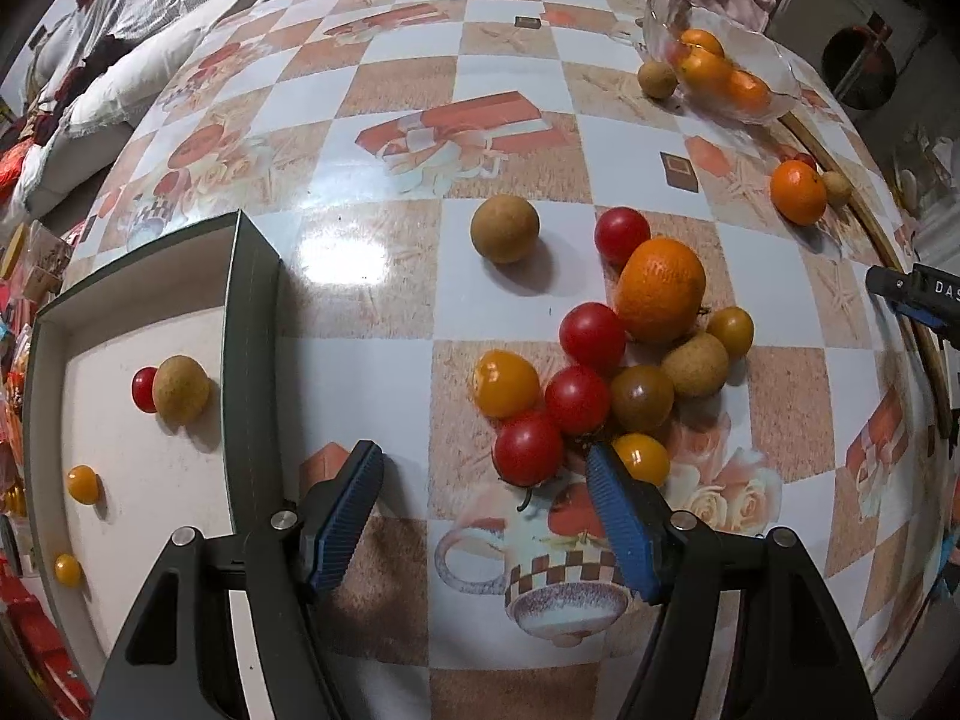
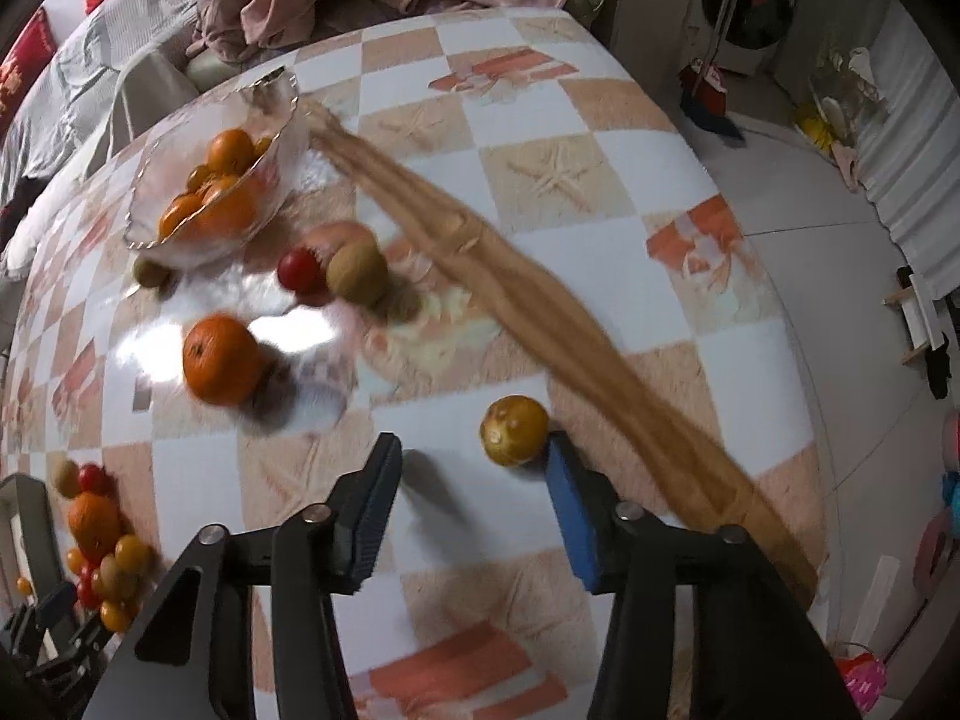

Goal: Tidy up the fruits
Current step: 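Grasp a yellow cherry tomato with the right tool while the left tool grasps a red one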

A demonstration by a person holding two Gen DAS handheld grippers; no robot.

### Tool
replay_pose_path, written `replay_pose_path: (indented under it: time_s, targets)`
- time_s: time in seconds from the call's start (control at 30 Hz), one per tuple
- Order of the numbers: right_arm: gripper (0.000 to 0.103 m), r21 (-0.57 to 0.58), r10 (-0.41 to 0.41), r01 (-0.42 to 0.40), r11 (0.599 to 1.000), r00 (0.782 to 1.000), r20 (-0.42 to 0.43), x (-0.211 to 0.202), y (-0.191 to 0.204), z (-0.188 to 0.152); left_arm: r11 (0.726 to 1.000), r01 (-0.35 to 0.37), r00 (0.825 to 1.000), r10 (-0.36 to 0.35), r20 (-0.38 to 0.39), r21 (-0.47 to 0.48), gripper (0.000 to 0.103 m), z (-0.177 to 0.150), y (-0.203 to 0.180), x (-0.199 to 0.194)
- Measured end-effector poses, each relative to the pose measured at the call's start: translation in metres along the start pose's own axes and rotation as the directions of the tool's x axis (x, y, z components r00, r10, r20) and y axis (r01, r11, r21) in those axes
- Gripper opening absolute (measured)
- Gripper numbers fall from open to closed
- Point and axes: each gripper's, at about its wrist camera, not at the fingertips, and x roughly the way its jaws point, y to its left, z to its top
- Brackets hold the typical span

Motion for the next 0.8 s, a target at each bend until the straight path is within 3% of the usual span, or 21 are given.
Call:
replay_pose_path:
  time_s: [0.1, 0.17, 0.3, 0.43, 0.8]
  targets:
    - [0.023, 0.005, -0.017, 0.017, 1.000, 1.000, 0.010, 0.002, -0.004, 0.008, 1.000, -0.003, 1.000, 0.003, 0.009, -0.001, 0.065, 0.002, -0.002, -0.001]
    - [0.022, 0.002, -0.011, 0.011, 1.000, 1.000, 0.008, 0.002, -0.006, 0.010, 1.000, -0.006, 1.000, 0.007, 0.010, -0.005, 0.064, 0.006, -0.005, 0.000]
    - [0.022, -0.022, 0.009, -0.009, 1.000, 1.000, 0.005, -0.004, -0.002, 0.002, 1.000, -0.002, 1.000, 0.002, 0.018, 0.000, 0.051, 0.007, -0.007, -0.003]
    - [0.022, -0.046, 0.064, -0.065, 0.997, 0.998, -0.019, -0.011, 0.011, -0.015, 1.000, 0.021, 1.000, -0.022, 0.022, 0.014, 0.022, 0.009, -0.007, -0.005]
    - [0.022, -0.105, 0.171, -0.178, 0.978, 0.983, -0.068, -0.036, 0.047, -0.052, 0.997, 0.070, 0.997, -0.071, 0.037, 0.011, 0.022, 0.008, 0.001, -0.017]
